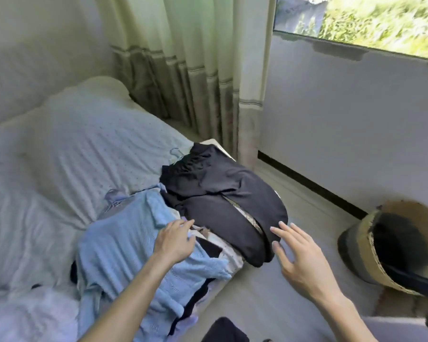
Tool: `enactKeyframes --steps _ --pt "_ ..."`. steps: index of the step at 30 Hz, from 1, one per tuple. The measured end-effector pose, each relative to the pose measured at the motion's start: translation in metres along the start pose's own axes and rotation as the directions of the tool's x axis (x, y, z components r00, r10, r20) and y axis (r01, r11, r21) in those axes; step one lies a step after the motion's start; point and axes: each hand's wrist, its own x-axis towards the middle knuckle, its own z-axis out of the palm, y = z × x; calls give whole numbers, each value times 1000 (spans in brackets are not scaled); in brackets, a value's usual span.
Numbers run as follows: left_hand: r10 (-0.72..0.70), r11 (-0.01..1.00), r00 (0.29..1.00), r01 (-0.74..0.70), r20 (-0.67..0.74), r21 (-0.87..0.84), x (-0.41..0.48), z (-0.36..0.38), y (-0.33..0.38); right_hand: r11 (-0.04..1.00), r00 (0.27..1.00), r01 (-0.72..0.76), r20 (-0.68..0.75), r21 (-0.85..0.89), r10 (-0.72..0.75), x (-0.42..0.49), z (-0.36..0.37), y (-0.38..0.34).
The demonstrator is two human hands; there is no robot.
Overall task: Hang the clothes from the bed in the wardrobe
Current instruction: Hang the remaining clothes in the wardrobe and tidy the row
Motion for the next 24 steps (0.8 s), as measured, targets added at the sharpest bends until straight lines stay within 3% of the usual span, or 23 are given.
enactKeyframes --steps 6,12,24 --pt "-184 976 983 181 -15 -123 -26 19 -38 975 968 214 149 -55 -204 41 30 -18" --pt "-291 934 955 296 55 -202 7 31 -64 926 917 346 265 -152 -300 106 60 -44" --pt "-317 897 922 367 222 -244 218 37 -147 871 809 364 575 -330 -120 307 173 -76"
